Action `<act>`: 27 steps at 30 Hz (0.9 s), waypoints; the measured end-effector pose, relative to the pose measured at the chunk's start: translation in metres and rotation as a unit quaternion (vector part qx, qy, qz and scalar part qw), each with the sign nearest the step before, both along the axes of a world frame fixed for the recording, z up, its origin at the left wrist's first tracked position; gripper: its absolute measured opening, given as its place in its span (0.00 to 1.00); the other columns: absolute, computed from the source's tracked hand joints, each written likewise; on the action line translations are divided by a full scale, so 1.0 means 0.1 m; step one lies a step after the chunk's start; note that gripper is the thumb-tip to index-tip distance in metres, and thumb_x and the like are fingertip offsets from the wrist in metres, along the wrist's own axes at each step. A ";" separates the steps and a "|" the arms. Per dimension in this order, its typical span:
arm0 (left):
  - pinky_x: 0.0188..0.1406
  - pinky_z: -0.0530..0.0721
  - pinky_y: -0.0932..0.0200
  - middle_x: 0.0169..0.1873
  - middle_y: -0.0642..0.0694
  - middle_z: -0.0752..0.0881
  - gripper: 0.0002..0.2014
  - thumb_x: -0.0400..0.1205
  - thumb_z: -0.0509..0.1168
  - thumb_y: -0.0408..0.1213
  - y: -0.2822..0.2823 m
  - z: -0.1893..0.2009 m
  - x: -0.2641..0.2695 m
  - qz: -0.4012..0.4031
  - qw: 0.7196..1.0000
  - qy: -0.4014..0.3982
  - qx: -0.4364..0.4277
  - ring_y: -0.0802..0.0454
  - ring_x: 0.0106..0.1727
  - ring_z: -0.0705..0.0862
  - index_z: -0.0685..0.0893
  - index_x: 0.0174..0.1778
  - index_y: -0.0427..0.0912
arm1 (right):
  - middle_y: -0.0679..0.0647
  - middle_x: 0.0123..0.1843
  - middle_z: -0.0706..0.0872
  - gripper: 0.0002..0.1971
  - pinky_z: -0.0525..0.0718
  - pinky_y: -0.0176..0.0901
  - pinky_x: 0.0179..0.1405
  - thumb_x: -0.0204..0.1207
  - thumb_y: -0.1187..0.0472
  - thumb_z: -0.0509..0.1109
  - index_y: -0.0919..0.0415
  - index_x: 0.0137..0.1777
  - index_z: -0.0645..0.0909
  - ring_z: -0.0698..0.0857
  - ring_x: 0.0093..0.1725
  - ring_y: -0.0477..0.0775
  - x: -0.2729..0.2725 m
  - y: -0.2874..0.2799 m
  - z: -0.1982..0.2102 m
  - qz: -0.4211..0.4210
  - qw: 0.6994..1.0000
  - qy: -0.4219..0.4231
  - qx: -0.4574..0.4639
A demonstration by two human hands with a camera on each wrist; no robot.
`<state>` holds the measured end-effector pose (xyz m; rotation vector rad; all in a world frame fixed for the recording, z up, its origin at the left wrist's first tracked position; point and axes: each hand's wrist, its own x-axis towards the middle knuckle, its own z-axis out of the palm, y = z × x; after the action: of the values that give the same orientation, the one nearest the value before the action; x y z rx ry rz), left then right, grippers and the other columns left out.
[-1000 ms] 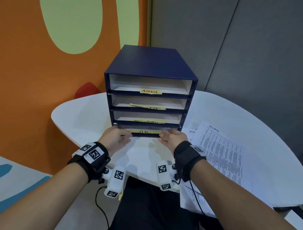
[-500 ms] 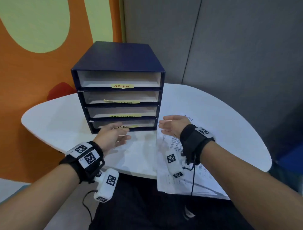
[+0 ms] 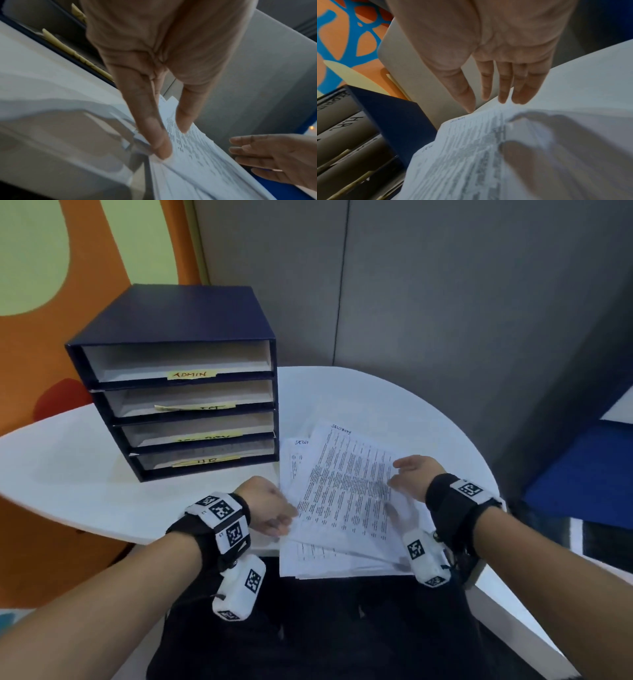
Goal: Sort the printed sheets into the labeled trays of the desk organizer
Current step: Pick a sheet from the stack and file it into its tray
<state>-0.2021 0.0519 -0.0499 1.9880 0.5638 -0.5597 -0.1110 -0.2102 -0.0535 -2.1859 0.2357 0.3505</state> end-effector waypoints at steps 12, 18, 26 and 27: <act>0.29 0.80 0.59 0.20 0.51 0.79 0.19 0.78 0.67 0.53 -0.33 -0.06 -0.05 -0.233 0.906 -0.050 0.350 0.51 0.24 0.79 0.77 0.27 0.44 | 0.61 0.84 0.55 0.42 0.68 0.60 0.76 0.76 0.40 0.67 0.57 0.84 0.55 0.59 0.82 0.63 -0.17 -0.06 -0.40 0.193 0.947 0.033 -0.253; 0.39 0.85 0.60 0.31 0.46 0.92 0.24 0.82 0.64 0.56 -0.46 -0.02 -0.08 -0.353 0.887 0.023 0.297 0.55 0.27 0.83 0.91 0.33 0.40 | 0.59 0.86 0.37 0.44 0.51 0.69 0.79 0.75 0.33 0.62 0.50 0.85 0.49 0.37 0.84 0.64 -0.19 0.03 -0.48 0.224 0.915 -0.003 -0.335; 0.76 0.74 0.44 0.82 0.48 0.70 0.29 0.84 0.60 0.58 -0.45 -0.01 0.07 -0.374 0.835 -0.080 0.396 0.44 0.79 0.73 0.73 0.80 0.52 | 0.57 0.86 0.50 0.43 0.62 0.64 0.78 0.75 0.33 0.61 0.51 0.85 0.52 0.53 0.84 0.61 -0.24 0.10 -0.38 0.293 0.899 -0.011 -0.326; 0.80 0.68 0.42 0.86 0.46 0.60 0.34 0.85 0.57 0.61 -0.46 -0.03 0.07 -0.415 0.812 -0.047 0.408 0.42 0.83 0.65 0.63 0.85 0.51 | 0.57 0.86 0.51 0.42 0.63 0.64 0.78 0.75 0.33 0.61 0.51 0.85 0.53 0.54 0.83 0.61 -0.24 0.10 -0.37 0.293 0.899 -0.010 -0.326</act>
<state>-0.1952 0.0062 -0.0525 3.0816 -0.2555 -0.8077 -0.1352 -0.2006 -0.0902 -2.9041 -0.3945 0.6504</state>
